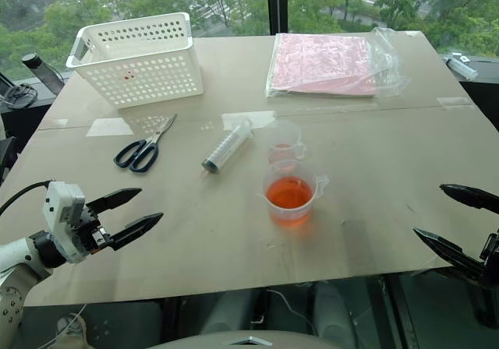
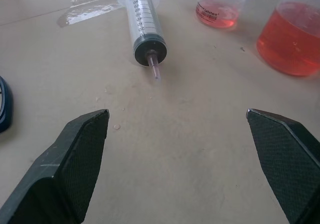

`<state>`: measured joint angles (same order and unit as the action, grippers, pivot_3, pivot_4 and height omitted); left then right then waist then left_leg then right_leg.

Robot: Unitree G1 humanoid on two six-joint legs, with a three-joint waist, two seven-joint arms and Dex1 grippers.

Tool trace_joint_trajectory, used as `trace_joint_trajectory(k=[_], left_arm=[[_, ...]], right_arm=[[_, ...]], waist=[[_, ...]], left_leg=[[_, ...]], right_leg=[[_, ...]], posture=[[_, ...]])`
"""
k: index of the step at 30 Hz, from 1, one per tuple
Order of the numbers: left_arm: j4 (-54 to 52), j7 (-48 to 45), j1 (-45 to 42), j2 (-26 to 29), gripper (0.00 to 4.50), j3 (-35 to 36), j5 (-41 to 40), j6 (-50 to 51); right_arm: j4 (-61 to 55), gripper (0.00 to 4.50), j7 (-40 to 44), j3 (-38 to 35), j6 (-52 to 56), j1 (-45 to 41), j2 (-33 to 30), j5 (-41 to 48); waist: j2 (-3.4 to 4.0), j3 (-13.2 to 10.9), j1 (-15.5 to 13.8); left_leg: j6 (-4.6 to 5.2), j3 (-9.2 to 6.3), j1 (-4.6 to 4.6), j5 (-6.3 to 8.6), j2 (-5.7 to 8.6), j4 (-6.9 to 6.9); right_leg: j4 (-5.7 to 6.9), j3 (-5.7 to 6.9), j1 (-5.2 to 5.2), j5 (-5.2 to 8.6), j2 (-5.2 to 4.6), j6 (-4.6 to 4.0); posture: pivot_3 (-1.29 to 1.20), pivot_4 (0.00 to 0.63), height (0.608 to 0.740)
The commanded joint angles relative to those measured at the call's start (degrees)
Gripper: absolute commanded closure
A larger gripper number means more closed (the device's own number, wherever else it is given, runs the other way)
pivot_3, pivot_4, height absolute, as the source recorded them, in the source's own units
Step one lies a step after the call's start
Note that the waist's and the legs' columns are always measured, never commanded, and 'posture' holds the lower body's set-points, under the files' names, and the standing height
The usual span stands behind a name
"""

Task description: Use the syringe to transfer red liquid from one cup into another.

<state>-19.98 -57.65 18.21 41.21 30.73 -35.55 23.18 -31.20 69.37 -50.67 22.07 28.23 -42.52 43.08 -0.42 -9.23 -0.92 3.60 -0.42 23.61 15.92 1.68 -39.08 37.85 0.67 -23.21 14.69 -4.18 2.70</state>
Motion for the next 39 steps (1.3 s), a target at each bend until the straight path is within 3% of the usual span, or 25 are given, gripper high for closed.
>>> trace_joint_trajectory(k=[1, 4, 7, 12, 15, 18, 20, 22, 27, 28, 32, 39], left_arm=[[-2.2, 1.0, -2.6, 1.1, 0.02, -1.3, -0.2, 0.0], [-2.9, 4.0, -9.3, 2.7, 0.02, -4.0, -1.4, 3.7], [-4.0, 6.7, -13.0, 3.6, 0.02, -5.5, -1.5, 6.7], [-9.2, 19.5, -21.5, 3.3, 0.02, -11.0, 2.7, 13.6], [-11.5, 30.0, -33.2, 5.3, 0.02, -17.0, 3.9, 30.9], [-9.0, 32.5, -47.6, 10.2, 0.02, -28.8, 5.3, 51.3], [-1.5, 31.0, -61.2, 7.7, 0.02, -34.9, 3.3, 63.2], [9.9, 31.0, -72.7, 4.3, 0.02, -40.7, 3.1, 68.7], [36.4, 28.6, -91.5, -1.8, 0.02, -53.8, 6.0, 69.3], [44.5, 28.9, -95.4, -5.0, 0.02, -55.5, 8.3, 69.3], [63.7, 23.7, -104.5, -13.2, 0.02, -63.2, 13.6, 64.5], [85.7, 19.9, -110.4, -22.8, 0.02, -63.0, 25.1, 49.3]], right_arm=[[-0.4, 0.0, -1.6, 2.7, -1.0, -4.0, -1.4, 1.2], [-1.3, 0.0, -4.5, 9.0, -0.7, -11.4, -2.0, 2.6], [-1.7, 0.0, -5.7, 10.7, -0.9, -14.2, -1.9, 2.9], [-4.1, 0.0, -5.5, 12.2, 0.3, -16.3, -2.8, 7.0], [-5.4, 0.0, -6.4, 13.6, 1.0, -18.4, -4.5, 8.7], [-5.7, 0.0, -6.4, 14.0, 1.6, -20.3, -6.3, 10.1], [-6.1, 0.0, -6.6, 14.2, 2.3, -21.1, -7.4, 11.4], [-7.1, 0.0, -7.1, 14.2, 3.4, -21.4, -8.4, 12.8], [-8.6, 0.0, -8.8, 13.4, 4.2, -22.8, -10.2, 14.1], [-8.7, 0.0, -8.8, 13.0, 4.0, -22.6, -10.2, 13.8], [-9.7, 0.0, -9.2, 12.0, 3.8, -21.3, -10.0, 13.2], [-11.2, 0.0, -10.5, 9.5, 3.7, -18.8, -9.7, 13.2]], waist=[[0.0, 0.0, 0.0], [0.03, 0.0, 0.1], [0.05, 0.0, 0.0], [0.02, 0.0, -0.2], [0.0, 0.0, -0.3], [-0.1, 0.0, -0.2], [-0.14, -0.1, -0.4], [-0.19, -0.1, -0.1], [-0.3, -0.2, 0.7], [-0.32, -0.2, 0.6], [-0.37, -0.2, 0.2], [-0.47, -0.3, 0.2]], left_leg=[[0.0, 0.0, 0.0, 0.0, 0.0, 0.0], [-0.01, -0.01, -0.15, 0.0, -0.01, -0.1], [0.02, 0.0, -0.17, -0.01, 0.0, -0.11], [-0.19, -0.01, 0.06, -0.12, 0.01, -0.09], [-0.19, -0.05, 0.08, -0.12, 0.05, -0.13], [-0.15, -0.1, 0.08, -0.1, 0.07, -0.24], [0.0, -0.13, 0.02, -0.02, 0.1, -0.28], [-0.01, -0.18, 0.01, -0.05, 0.15, -0.34], [-0.17, -0.03, 0.03, -0.15, 0.13, -0.34], [-0.18, 0.0, 0.12, -0.15, 0.12, -0.34], [-0.16, 0.1, 0.21, -0.15, 0.16, -0.32], [-0.14, 0.12, 0.26, -0.13, 0.16, -0.32]], right_leg=[[0.0, 0.0, 0.0, 0.0, 0.0, 0.0], [0.04, 0.01, 0.1, 0.0, 0.01, -0.03], [0.02, 0.01, 0.18, -0.04, 0.02, -0.04], [-0.01, 0.05, 0.0, -0.14, 0.05, 0.14], [0.02, 0.08, 0.0, -0.15, 0.06, 0.16], [0.1, 0.11, 0.03, -0.17, 0.14, 0.19], [0.11, 0.15, 0.12, -0.17, 0.24, 0.22], [0.11, 0.17, 0.17, -0.18, 0.57, 0.27], [0.14, 0.04, 0.1, -0.12, 0.61, 0.34], [0.16, 0.04, -0.04, -0.12, 0.62, 0.34], [0.14, 0.06, -0.09, -0.08, 0.62, 0.41], [0.11, -0.12, -0.13, -0.07, 0.52, 0.42]], posture=[[0.0, 0.15, 0.74], [0.0, 0.15, 0.74], [0.0, 0.15, 0.74], [0.0, 0.15, 0.74], [0.0, 0.15, 0.74], [0.0, 0.15, 0.74], [0.0, 0.15, 0.74], [0.0, 0.15, 0.74], [0.0, 0.15, 0.74], [0.0, 0.15, 0.74], [0.0, 0.15, 0.74], [0.0, 0.15, 0.74]])
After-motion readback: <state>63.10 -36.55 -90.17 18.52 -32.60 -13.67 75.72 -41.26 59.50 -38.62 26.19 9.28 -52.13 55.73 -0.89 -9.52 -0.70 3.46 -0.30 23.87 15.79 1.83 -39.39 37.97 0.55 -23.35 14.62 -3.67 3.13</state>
